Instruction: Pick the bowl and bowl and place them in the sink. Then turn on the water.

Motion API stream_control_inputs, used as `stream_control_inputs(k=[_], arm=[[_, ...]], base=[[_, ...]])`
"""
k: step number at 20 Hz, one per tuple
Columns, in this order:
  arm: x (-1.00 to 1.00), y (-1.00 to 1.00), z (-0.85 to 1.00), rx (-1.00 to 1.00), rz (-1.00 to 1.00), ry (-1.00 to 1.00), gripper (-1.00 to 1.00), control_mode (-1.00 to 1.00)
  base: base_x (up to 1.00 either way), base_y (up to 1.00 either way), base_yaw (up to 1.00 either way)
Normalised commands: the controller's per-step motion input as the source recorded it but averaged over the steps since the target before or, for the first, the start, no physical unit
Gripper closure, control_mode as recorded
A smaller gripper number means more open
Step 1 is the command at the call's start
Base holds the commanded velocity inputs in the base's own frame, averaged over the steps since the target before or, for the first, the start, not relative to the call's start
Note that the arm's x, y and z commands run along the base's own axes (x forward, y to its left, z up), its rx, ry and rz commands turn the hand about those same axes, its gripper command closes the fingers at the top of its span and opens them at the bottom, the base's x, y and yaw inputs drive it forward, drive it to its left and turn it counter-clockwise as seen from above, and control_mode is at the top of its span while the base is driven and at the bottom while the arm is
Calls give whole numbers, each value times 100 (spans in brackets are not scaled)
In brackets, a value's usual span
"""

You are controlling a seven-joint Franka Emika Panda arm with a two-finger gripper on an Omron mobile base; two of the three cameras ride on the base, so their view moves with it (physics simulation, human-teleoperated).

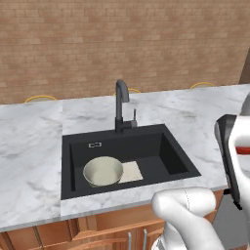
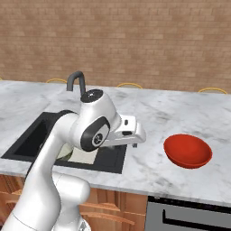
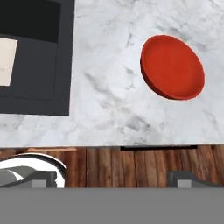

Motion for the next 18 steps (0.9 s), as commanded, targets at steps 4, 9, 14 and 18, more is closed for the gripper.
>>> stream_control_inputs(k=[4,9,14,18], arm=[[13,-37,-13,0,9,0,-100,-100],[7,-27,-17,0,4,0,-100,-100],[12,-11,-14,0,0,0,-100,-100],[25,-13,-5,0,0,0,-100,-100]], base=[[0,0,0],[0,0,0],[0,0,0],[0,0,0]])
